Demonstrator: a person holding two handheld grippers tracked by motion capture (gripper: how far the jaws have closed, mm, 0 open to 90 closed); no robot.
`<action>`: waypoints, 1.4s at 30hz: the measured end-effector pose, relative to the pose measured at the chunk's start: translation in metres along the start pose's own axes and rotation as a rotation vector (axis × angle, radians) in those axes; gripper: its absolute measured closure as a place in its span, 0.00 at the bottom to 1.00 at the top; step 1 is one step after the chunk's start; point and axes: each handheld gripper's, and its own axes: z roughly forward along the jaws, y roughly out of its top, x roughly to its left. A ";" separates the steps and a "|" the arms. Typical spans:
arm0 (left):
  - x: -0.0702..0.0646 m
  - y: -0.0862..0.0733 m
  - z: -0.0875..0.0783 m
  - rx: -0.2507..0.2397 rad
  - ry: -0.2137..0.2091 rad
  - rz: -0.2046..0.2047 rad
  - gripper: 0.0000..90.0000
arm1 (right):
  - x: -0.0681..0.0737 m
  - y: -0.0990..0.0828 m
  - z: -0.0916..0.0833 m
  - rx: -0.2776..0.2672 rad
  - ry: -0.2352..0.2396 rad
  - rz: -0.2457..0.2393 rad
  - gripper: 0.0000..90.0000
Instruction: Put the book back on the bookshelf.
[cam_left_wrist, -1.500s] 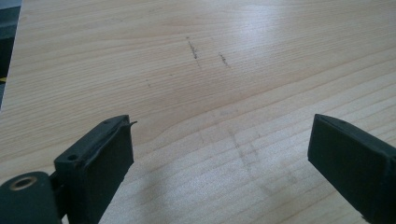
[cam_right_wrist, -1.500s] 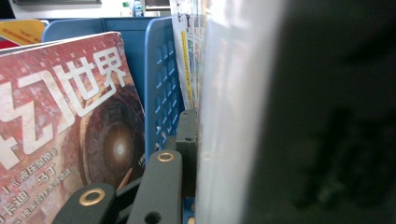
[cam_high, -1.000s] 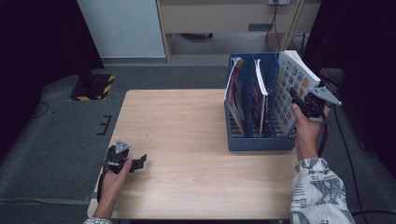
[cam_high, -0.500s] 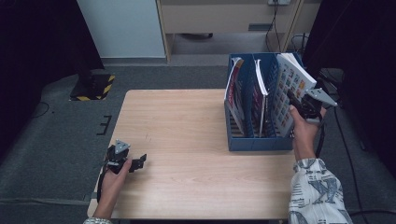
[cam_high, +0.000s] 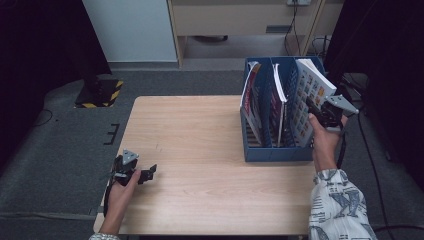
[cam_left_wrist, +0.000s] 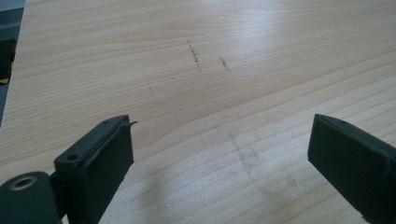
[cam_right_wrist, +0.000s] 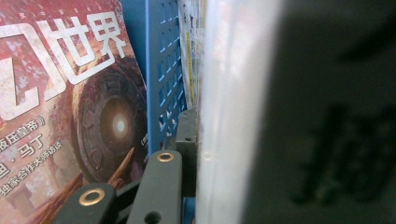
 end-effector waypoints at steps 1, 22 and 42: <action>0.000 0.000 0.000 0.000 -0.001 0.000 0.07 | 0.000 0.000 0.000 -0.001 -0.001 0.001 0.82; 0.000 0.001 -0.002 -0.005 0.000 0.004 0.07 | 0.003 -0.005 0.000 0.060 0.029 -0.032 0.82; -0.001 0.002 -0.001 -0.006 0.000 0.003 0.07 | -0.001 0.001 -0.009 0.022 0.049 0.017 0.80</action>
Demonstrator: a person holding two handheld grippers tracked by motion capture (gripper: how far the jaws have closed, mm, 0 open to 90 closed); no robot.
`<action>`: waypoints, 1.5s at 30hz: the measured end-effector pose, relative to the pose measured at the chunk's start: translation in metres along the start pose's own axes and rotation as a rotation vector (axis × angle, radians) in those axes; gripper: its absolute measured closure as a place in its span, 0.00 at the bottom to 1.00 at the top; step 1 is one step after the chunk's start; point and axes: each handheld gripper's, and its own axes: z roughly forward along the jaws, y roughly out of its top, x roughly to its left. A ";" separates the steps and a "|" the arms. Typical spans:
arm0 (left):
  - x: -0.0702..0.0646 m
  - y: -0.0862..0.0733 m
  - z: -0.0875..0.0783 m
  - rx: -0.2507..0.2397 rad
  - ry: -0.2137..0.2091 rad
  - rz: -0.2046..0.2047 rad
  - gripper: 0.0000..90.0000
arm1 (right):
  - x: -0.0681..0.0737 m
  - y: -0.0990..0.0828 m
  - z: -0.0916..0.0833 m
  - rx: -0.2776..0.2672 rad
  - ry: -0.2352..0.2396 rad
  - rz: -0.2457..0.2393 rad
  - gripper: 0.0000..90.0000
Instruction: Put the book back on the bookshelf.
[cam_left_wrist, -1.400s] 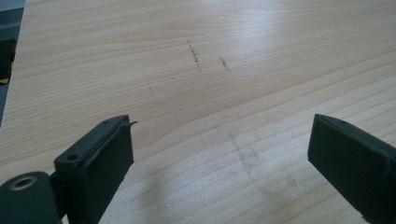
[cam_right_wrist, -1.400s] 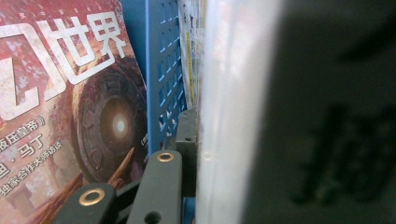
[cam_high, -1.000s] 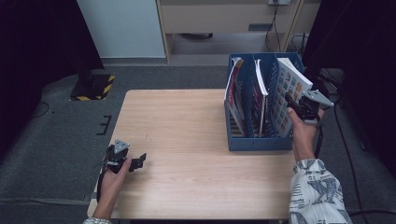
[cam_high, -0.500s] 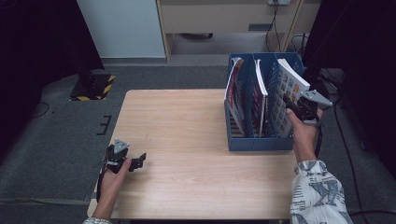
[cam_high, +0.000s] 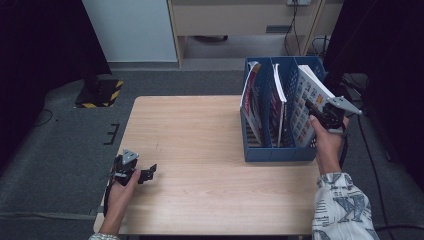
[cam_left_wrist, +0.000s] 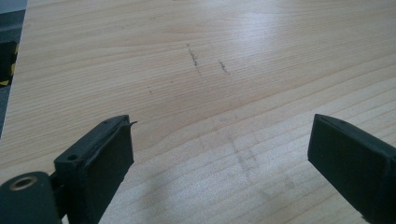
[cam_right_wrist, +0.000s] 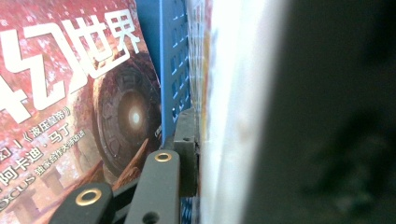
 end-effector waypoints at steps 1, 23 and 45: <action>0.000 0.000 0.000 0.000 0.000 0.000 0.07 | 0.000 0.000 0.000 -0.002 0.002 0.002 0.80; -0.001 0.000 0.000 0.001 -0.005 0.002 0.07 | -0.002 0.013 -0.002 -0.041 -0.078 -0.020 0.82; 0.001 -0.001 0.001 0.004 -0.004 -0.006 0.07 | -0.003 0.010 0.017 -0.084 -0.105 -0.025 0.82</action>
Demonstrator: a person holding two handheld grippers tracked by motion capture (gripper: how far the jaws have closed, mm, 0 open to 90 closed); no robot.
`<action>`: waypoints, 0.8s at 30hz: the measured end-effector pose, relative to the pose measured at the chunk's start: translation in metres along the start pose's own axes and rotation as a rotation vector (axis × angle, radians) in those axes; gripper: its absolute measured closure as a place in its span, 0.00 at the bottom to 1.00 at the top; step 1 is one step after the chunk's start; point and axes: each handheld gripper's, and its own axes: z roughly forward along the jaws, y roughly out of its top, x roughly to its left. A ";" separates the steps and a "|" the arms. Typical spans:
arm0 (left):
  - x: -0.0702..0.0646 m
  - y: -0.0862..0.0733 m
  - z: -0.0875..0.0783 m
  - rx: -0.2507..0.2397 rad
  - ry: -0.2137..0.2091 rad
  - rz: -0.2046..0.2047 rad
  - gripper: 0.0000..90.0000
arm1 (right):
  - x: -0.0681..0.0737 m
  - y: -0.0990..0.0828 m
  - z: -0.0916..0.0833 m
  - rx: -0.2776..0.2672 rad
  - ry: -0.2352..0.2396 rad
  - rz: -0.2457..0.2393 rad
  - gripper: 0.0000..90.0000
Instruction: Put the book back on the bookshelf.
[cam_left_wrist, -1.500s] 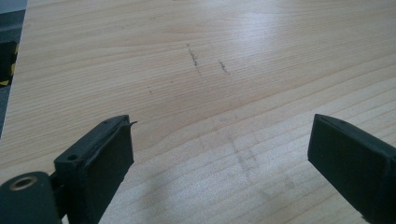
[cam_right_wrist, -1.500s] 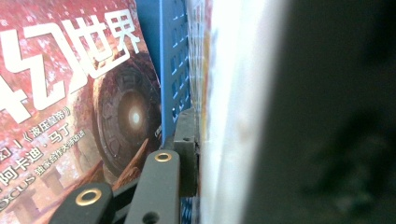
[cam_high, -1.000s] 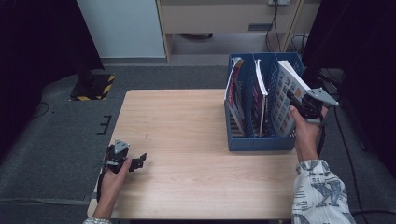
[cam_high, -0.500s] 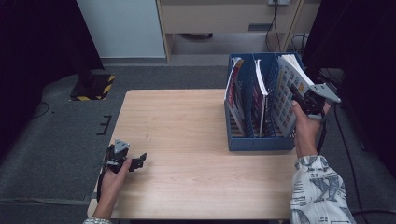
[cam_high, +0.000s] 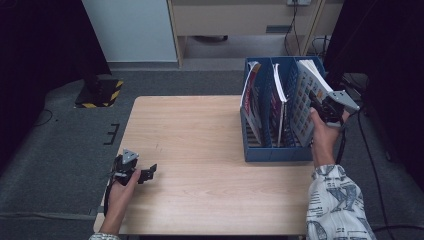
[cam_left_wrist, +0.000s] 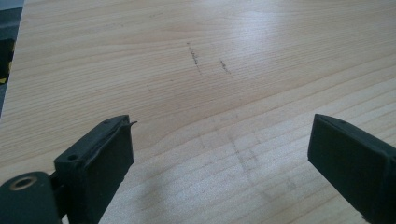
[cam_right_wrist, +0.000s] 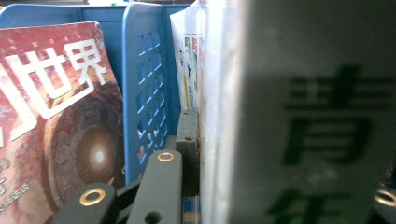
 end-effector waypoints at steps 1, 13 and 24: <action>0.000 0.000 0.000 -0.002 0.000 -0.002 0.07 | -0.001 0.000 0.000 0.000 0.000 0.000 0.82; 0.000 0.001 -0.001 -0.006 0.001 -0.002 0.07 | 0.001 -0.008 -0.004 -0.004 0.000 -0.030 0.81; 0.000 0.002 -0.002 -0.011 0.002 -0.002 0.07 | 0.009 -0.010 -0.009 0.025 0.035 -0.048 0.81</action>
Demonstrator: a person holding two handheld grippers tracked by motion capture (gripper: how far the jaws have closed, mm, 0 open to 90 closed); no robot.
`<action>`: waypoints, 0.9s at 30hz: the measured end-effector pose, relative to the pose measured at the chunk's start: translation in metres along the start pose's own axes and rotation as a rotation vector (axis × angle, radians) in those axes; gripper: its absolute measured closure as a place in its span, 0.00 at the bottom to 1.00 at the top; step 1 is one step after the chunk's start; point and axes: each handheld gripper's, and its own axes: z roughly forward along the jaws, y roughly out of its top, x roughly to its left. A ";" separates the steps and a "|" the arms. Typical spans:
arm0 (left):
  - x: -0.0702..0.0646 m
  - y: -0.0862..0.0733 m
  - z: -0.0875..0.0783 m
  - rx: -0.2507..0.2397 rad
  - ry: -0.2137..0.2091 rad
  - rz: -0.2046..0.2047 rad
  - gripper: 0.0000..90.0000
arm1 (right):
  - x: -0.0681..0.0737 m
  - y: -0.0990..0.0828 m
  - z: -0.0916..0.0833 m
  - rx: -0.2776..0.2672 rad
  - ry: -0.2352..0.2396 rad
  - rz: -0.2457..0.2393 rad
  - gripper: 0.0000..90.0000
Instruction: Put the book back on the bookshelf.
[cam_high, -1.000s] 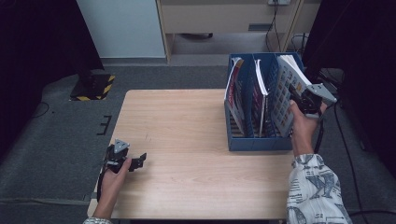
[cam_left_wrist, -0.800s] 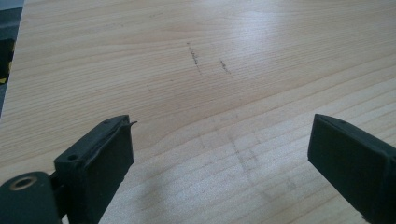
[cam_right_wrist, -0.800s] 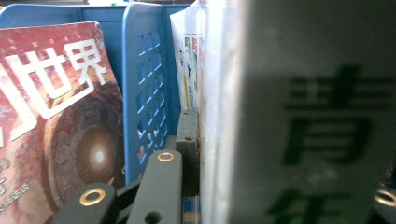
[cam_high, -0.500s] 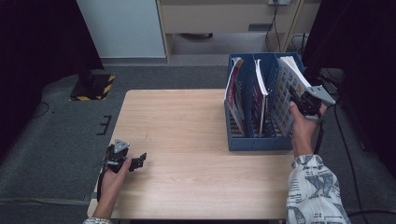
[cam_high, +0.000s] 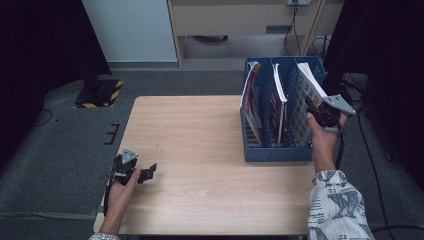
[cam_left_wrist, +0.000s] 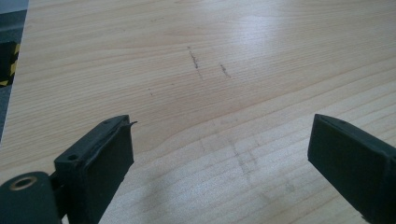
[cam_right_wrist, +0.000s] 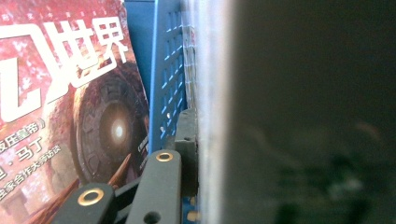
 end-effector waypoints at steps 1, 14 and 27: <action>0.000 0.000 0.000 -0.002 0.001 -0.003 0.07 | 0.001 0.000 0.000 0.001 0.000 -0.003 0.81; 0.000 0.000 0.000 0.001 -0.004 0.000 0.07 | 0.011 0.002 0.000 0.017 0.029 -0.002 0.78; -0.001 0.000 0.000 0.002 -0.006 0.004 0.07 | 0.014 0.005 -0.003 0.025 0.058 0.015 0.70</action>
